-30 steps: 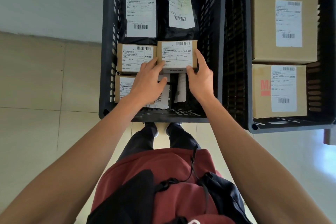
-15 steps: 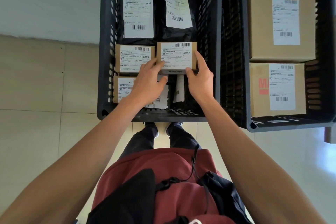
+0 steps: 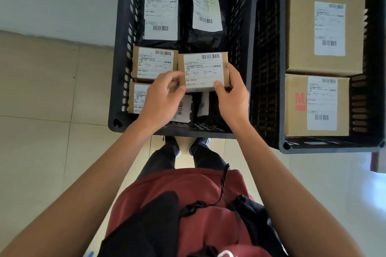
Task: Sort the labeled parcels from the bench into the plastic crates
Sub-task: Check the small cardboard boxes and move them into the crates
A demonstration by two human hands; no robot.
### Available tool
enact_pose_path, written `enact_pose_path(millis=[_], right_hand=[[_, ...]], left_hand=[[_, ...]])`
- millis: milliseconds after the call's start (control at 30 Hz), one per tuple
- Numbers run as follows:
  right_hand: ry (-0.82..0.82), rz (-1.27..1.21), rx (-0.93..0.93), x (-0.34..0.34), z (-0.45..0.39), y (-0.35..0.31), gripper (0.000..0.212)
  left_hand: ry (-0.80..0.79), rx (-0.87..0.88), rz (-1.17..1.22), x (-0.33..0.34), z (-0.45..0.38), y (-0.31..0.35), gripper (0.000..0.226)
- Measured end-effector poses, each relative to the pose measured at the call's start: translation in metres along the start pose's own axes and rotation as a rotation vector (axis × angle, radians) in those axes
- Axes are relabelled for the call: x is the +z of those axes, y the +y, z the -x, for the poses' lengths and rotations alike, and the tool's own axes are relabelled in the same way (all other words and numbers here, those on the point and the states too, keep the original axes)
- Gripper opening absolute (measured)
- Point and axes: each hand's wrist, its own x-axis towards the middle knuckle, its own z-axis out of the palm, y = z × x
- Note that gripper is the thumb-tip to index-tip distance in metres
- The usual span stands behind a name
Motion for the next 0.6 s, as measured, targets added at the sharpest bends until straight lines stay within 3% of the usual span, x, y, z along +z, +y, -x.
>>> enact_pose_path(millis=[367, 600], right_hand=[[0.01, 0.045, 0.007, -0.011, 0.011, 0.004, 0.05], [-0.022, 0.075, 0.008, -0.011, 0.013, 0.008, 0.062]], left_hand=[[0.057, -0.05, 0.047, 0.004, 0.02, 0.001, 0.035], [0.055, -0.06, -0.011, 0.005, 0.023, 0.0, 0.035]])
